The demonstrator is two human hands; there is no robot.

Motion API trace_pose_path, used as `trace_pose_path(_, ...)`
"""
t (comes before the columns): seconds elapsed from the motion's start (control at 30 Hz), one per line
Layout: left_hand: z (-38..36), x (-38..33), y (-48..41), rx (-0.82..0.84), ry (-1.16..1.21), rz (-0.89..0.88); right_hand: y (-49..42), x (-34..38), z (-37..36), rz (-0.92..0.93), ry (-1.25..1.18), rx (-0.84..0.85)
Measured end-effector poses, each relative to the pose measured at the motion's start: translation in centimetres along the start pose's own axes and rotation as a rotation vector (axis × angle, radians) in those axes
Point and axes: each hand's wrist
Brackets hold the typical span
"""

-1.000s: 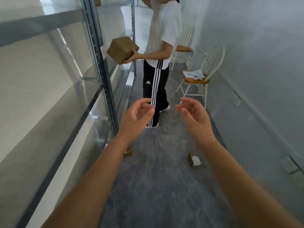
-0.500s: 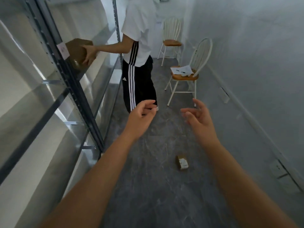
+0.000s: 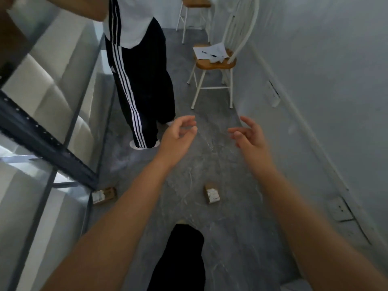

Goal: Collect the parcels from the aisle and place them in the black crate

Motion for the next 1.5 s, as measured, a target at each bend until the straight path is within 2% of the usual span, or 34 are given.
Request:
trace_pose_path(0.23, -6.9, 6.0, -13.6, 0.139, 0.022, 0.120, -12.4, -7.4, -0.1, -0.164, 0.029, -0.080)
trace_pose_path(0.4, -15.4, 16.1, -18.5, 0.196, 0.057, 0.245, -17.3, -20.0, 1.6, -0.293, 0.011, -0.114)
trace_pose_path(0.73, -33.3, 44.5, -15.8, 0.238, 0.002, 0.558, -15.3, -53.6, 5.7, -0.629, 0.070, -0.113)
trace_pose_path(0.9, -38.9, 55.1, -12.2, 0.203, -0.043, 0.749, -12.1, -67.0, 8.3, -0.810, 0.144, -0.231)
trace_pose_path(1.03, -43.3, 61.1, -9.4, 0.305, -0.074, 0.870, -9.6, -75.0, 9.7, -0.969, 0.240, -0.188)
trace_pose_path(1.13, -45.8, 64.2, -8.0, 0.424, -0.097, 0.932, -8.6, -78.4, 9.6, -1.046, 0.240, -0.074)
trace_pose_path(1.23, -47.0, 64.6, -7.6, 0.464, -0.067, 0.882, -8.4, -79.1, 9.1, -1.018, 0.191, -0.032)
trace_pose_path(1.4, -44.7, 60.3, -9.8, 0.419, -0.158, 0.711, -10.3, -72.9, 8.3, -0.920, 0.149, -0.076)
trace_pose_path(1.5, -42.1, 55.3, -13.4, 0.411, -0.166, 0.615, -12.7, -66.7, 7.9, -0.856, 0.127, -0.183)
Point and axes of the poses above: each hand's wrist, its own y-axis away from the middle knuckle, its own z-axis out of the back of the hand, x = y × z, and after that the axes turned 10 degrees about -y, right-handed
